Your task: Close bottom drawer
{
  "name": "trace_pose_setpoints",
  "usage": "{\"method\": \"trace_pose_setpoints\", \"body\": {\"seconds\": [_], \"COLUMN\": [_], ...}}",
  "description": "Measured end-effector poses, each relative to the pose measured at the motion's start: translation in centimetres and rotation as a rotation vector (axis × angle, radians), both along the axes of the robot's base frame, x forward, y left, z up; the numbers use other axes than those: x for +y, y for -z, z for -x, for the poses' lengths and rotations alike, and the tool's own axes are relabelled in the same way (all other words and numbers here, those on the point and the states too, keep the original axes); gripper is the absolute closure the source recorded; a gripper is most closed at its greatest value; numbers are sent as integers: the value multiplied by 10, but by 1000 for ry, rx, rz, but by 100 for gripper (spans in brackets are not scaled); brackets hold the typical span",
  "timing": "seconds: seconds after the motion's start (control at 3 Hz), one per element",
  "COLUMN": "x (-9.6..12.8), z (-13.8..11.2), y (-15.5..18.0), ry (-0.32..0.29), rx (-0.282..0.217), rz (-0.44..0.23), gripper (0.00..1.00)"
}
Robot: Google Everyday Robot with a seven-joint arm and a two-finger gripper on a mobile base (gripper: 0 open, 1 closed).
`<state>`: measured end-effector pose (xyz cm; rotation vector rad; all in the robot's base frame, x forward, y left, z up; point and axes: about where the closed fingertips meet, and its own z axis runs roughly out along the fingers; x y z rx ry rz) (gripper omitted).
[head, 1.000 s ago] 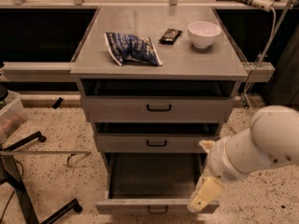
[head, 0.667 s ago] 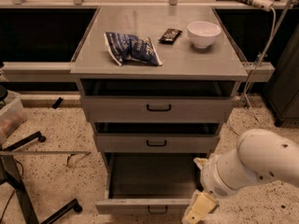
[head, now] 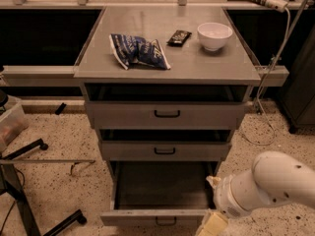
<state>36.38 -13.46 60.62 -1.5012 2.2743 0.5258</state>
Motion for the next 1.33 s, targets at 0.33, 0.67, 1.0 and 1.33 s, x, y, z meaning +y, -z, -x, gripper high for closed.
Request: {"method": "trace_pose_setpoints", "body": {"seconds": [0.33, 0.67, 1.0, 1.33], "x": [-19, -34, -28, -1], "z": [6, 2, -1, 12], "y": [65, 118, 166, 211], "ry": [50, 81, 41, -46], "rx": [24, 36, 79, 149], "rz": [-32, -57, -112, -160], "gripper": [0, 0, 0, 0]}}
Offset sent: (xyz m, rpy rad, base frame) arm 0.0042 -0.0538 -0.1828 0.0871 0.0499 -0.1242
